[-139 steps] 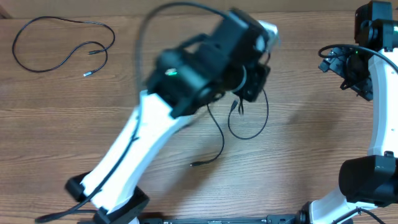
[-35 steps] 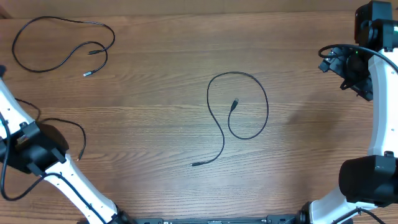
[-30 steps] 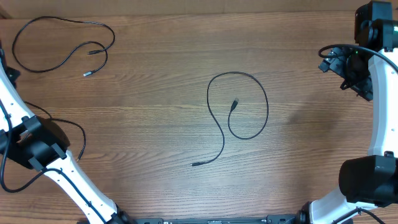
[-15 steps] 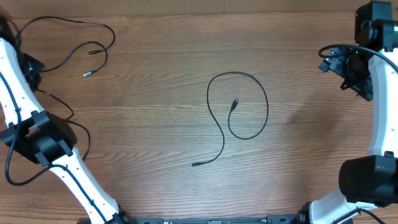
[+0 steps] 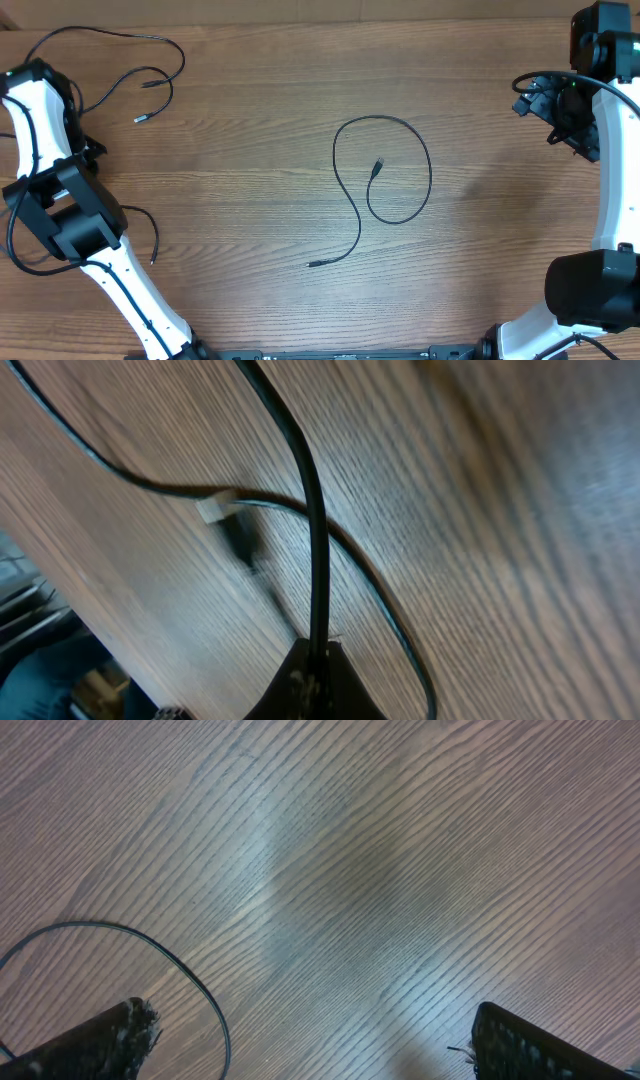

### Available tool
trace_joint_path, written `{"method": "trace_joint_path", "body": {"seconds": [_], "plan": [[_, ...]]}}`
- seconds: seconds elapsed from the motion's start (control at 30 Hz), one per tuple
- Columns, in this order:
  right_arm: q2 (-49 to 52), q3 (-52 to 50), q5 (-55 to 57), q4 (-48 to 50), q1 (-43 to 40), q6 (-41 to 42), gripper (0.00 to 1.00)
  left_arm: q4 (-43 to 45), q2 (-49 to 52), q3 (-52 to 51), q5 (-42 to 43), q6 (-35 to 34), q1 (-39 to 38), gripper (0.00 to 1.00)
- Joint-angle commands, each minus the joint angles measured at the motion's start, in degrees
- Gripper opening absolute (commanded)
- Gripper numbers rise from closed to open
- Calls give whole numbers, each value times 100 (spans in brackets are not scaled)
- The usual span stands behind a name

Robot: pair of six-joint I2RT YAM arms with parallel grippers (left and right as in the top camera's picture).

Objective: Untangle cables

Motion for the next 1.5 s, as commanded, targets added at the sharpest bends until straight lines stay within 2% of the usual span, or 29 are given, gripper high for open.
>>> {"method": "trace_joint_path", "body": {"seconds": [0.0,0.07,0.13,0.2,0.33,0.43,0.5,0.63,0.73,1.0,1.17,1.37,1.47], "plan": [[-70,2,98,4,-11,-22,100,85,-15,-192,-157,-116,22,9],[-70,2,98,4,-11,-22,100,90,-15,-197,-153,-103,17,27],[-70,2,98,4,-11,-22,100,111,-15,-195,-155,212,15,39],[-70,2,98,4,-11,-22,100,107,-15,-192,-234,546,17,72],[-70,2,98,4,-11,-24,100,-83,-17,11,-286,358,90,84],[-70,2,98,4,-11,-22,100,-260,-17,170,-262,-35,205,85],[-70,2,101,4,-11,-22,100,-295,-17,151,105,-345,420,96],[-70,2,98,4,-11,-22,100,-151,-15,94,1390,-354,752,100],[-70,2,98,4,-11,-24,100,-155,-15,94,2015,-264,1021,100],[-70,2,98,4,-11,-22,100,-129,-15,94,3440,713,1644,100],[-70,2,98,4,-11,-22,100,37,-15,31,3477,1226,1617,100],[-70,2,98,7,-11,-22,100,372,-15,-400,3471,1058,1543,100],[-70,2,98,4,-11,-22,100,640,-15,-708,3469,1025,1519,96]]}}
